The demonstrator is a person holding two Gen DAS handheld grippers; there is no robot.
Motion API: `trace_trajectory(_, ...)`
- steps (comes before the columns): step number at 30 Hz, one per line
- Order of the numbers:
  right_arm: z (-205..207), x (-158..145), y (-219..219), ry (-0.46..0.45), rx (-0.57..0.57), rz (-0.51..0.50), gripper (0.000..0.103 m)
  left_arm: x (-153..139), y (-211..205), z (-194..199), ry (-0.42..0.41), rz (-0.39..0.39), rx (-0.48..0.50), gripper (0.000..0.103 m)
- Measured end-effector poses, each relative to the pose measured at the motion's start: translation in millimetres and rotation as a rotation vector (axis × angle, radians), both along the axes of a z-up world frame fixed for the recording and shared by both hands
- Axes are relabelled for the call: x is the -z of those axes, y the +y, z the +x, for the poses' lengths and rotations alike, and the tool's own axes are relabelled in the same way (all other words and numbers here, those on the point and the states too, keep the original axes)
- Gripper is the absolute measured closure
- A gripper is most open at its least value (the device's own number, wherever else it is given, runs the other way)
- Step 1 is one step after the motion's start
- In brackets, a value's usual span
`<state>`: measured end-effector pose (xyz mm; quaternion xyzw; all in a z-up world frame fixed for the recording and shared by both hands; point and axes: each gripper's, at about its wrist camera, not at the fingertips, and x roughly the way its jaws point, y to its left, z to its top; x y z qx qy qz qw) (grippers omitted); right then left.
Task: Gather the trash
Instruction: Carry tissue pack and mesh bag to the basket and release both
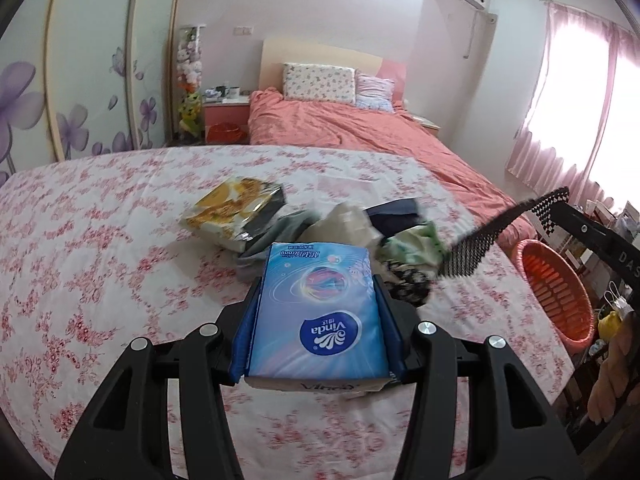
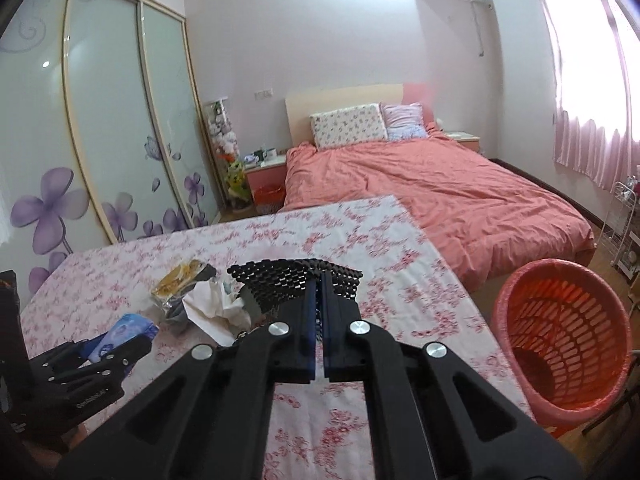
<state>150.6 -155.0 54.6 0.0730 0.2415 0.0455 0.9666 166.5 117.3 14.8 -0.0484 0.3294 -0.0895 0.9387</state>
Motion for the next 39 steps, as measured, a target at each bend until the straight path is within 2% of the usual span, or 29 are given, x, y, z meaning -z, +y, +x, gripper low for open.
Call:
trace_trajectory(8, -32, -21, -45, -0.070, 0.120, -0.003, 0.100, -16, -41, -2, -0.031, -0.021, 0.083, 0.051)
trace_trajectory(18, -50, -25, -120, -0.116, 0.332, -0.007, 0.100, -30, -115, 2, -0.060, -0.044, 0.225, 0.051)
trace_trajectory(28, -54, -7, -199, -0.106, 0.511, 0.009, 0.100, -36, -201, 9, -0.096, -0.062, 0.386, 0.051)
trace_trajectory(39, -48, 19, -255, -0.078, 0.556, 0.066, 0.100, -22, -272, 14, -0.098, -0.063, 0.520, 0.051)
